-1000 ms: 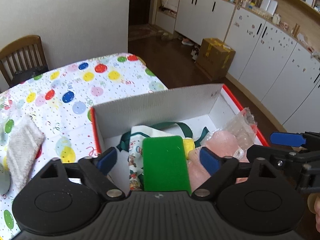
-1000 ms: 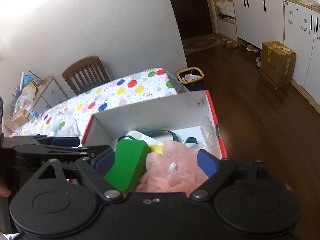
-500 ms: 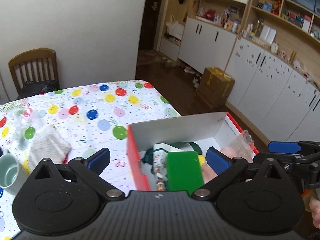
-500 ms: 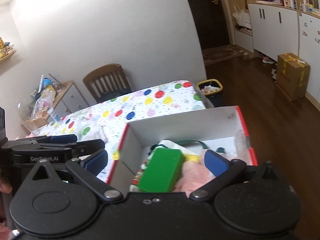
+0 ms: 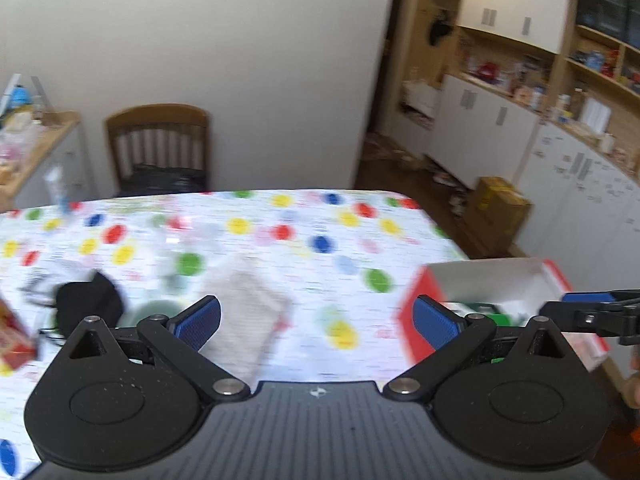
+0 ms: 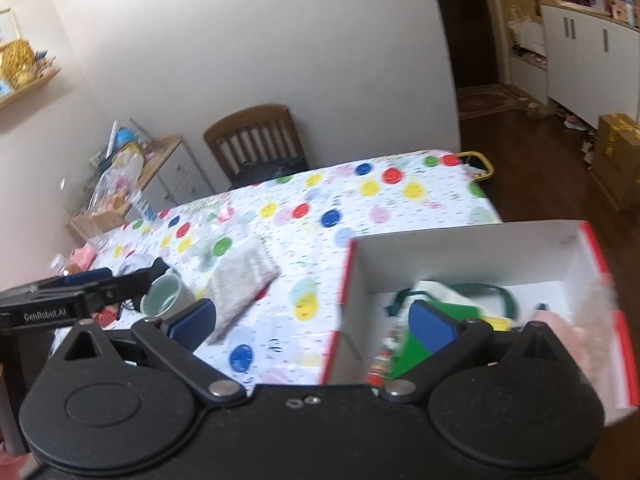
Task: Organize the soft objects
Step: 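Withdraw both tools toward the black fabric and white knitted cloth on the table, then grasp the black fabric with the left tool while the right tool grasps the white knitted cloth, then carry the black fabric and white knitted cloth over the red box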
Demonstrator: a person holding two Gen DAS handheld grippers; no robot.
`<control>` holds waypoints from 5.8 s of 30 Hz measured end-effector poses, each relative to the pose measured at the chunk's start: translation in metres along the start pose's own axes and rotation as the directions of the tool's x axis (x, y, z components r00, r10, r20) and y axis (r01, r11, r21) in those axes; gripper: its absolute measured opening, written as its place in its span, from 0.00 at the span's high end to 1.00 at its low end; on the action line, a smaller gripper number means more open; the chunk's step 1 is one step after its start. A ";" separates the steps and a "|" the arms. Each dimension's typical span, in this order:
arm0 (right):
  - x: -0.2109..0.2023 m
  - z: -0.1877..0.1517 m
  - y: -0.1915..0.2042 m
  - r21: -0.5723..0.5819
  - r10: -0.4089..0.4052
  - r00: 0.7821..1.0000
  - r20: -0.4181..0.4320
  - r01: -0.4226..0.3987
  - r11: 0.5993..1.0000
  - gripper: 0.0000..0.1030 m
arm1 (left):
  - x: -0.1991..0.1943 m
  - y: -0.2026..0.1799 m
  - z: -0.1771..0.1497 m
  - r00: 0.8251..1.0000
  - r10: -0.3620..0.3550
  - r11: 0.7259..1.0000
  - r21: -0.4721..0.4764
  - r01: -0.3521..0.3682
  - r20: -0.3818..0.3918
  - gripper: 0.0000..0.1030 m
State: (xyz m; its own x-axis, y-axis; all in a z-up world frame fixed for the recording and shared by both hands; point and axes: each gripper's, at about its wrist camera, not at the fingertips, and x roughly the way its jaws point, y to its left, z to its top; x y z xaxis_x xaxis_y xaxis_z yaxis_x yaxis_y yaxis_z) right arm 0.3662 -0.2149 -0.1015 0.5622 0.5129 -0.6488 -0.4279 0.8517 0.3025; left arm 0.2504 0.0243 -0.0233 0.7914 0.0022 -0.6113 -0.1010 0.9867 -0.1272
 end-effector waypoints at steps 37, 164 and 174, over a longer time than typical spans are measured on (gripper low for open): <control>0.265 0.025 0.109 0.040 -0.116 0.948 -0.296 0.134 0.990 0.05 | 0.113 0.249 -0.048 0.950 0.305 0.951 -0.039 -0.308 -0.073 0.00; -0.082 -0.001 -0.135 0.226 -0.179 0.980 0.087 0.156 0.962 0.92 | 0.043 -0.178 0.004 0.981 -0.185 0.944 0.267 0.195 -0.061 0.82; -0.057 -0.005 -0.161 0.221 -0.219 0.975 0.026 0.208 0.953 0.92 | 0.094 -0.223 -0.003 0.973 -0.192 0.920 0.321 0.224 -0.127 0.82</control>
State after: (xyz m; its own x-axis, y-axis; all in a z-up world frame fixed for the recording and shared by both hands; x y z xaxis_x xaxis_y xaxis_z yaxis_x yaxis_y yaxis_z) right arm 0.3997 -0.3822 -0.1167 0.6603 0.3166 -0.6810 -0.1347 0.9420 0.3073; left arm 0.3450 -0.1957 -0.0549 0.7129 -0.2084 -0.6696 0.2776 0.9607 -0.0035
